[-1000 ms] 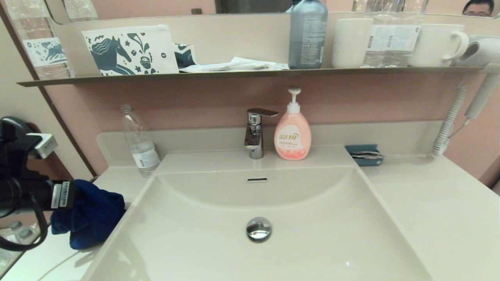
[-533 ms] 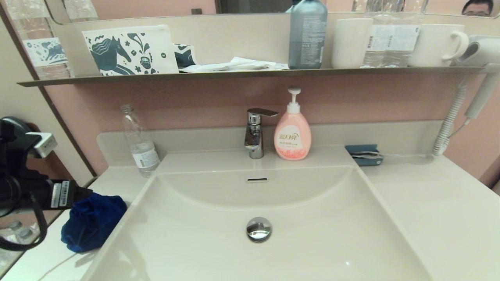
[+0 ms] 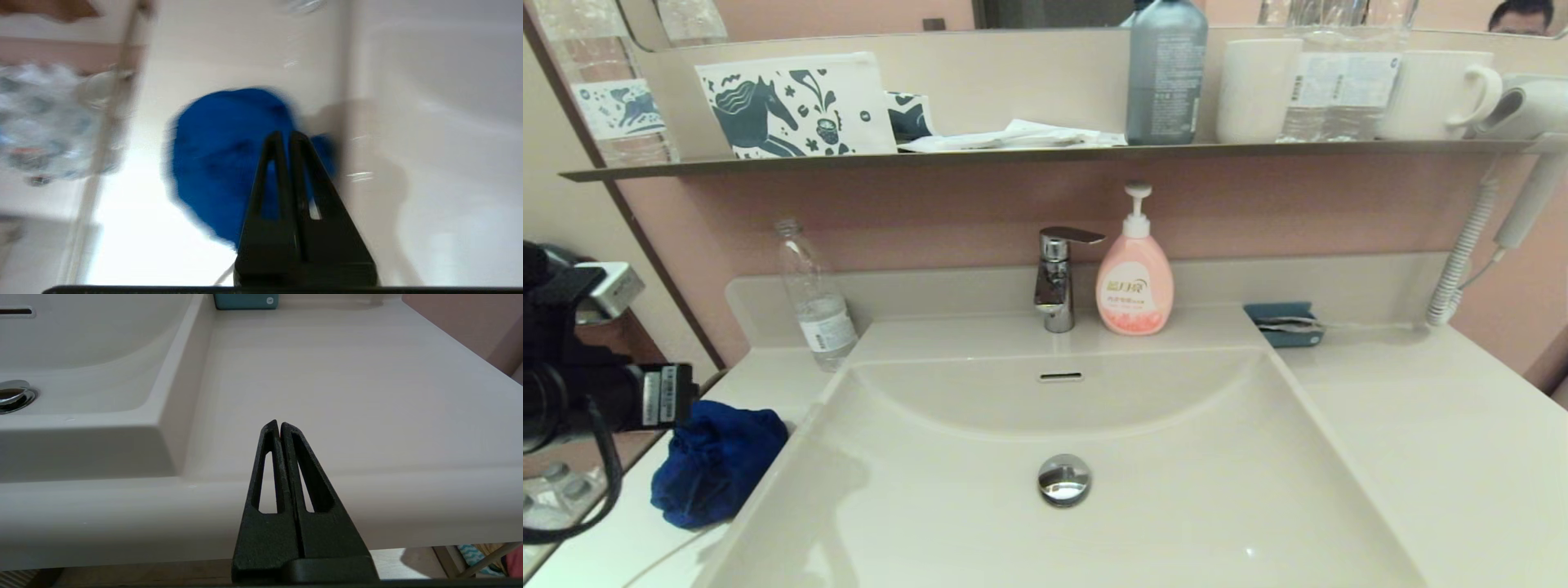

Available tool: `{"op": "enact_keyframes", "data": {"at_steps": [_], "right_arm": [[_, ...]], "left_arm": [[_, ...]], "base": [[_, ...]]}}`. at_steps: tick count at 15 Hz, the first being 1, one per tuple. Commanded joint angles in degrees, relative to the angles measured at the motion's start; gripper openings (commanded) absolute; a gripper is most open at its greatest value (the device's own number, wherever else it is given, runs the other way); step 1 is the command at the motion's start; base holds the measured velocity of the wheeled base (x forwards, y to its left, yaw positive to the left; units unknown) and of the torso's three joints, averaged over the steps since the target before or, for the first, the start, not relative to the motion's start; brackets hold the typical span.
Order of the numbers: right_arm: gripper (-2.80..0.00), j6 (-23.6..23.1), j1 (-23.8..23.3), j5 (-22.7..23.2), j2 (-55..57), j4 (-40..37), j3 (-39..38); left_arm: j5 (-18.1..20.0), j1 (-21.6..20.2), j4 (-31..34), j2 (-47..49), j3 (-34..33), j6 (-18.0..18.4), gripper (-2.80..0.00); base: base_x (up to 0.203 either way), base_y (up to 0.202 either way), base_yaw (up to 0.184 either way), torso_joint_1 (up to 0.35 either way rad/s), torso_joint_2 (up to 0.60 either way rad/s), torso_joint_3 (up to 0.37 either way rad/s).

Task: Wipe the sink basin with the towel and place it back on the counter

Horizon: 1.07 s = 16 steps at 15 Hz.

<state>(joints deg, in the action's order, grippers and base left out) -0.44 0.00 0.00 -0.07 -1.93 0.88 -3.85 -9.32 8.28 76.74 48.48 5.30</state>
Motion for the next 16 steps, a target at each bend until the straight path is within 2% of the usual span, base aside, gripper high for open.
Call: {"op": "enact_keyframes", "data": {"at_steps": [1,2,4,6,7,8,9,13,16], "right_arm": [[-2.80,0.00,0.00,0.00,0.07,-0.01,0.00],[-2.80,-0.06,0.00,0.00,0.07,-0.01,0.00],[-2.80,0.00,0.00,0.00,0.07,-0.01,0.00],[-2.80,0.00,0.00,0.00,0.07,-0.01,0.00],[-2.80,-0.01,0.00,0.00,0.07,-0.01,0.00],[-2.80,-0.02,0.00,0.00,0.07,-0.01,0.00],[-2.80,0.00,0.00,0.00,0.07,-0.01,0.00],[-2.80,0.00,0.00,0.00,0.07,-0.01,0.00],[-2.80,0.00,0.00,0.00,0.07,-0.01,0.00]], "left_arm": [[-1.31,8.18,-1.58,-0.28,0.02,-8.93,-2.80],[-4.28,12.01,-2.56,-0.28,0.03,-11.84,-2.80],[-15.61,19.15,-4.15,-0.67,-0.03,-15.69,-2.80],[-23.20,25.73,-5.42,-3.20,-0.34,-20.45,-2.80],[-28.57,28.10,-6.30,-4.99,-0.54,-22.46,-2.80],[-31.27,28.15,-7.00,-7.11,-1.14,-23.17,-2.80],[-32.44,25.95,-7.16,-10.04,-1.70,-23.38,-2.80],[-33.73,19.15,-6.18,-25.57,-6.05,-23.53,-2.80],[-33.87,14.40,-2.01,-38.06,-8.96,-23.52,-2.80]], "base": [[0.000,0.000,0.000,0.000,0.00,0.000],[0.000,0.000,0.000,0.000,0.00,0.000],[0.000,0.000,0.000,0.000,0.00,0.000],[0.000,0.000,0.000,0.000,0.00,0.000],[0.000,0.000,0.000,0.000,0.00,0.000],[0.000,0.000,0.000,0.000,0.00,0.000],[0.000,0.000,0.000,0.000,0.00,0.000],[0.000,0.000,0.000,0.000,0.00,0.000],[0.000,0.000,0.000,0.000,0.00,0.000]]}}
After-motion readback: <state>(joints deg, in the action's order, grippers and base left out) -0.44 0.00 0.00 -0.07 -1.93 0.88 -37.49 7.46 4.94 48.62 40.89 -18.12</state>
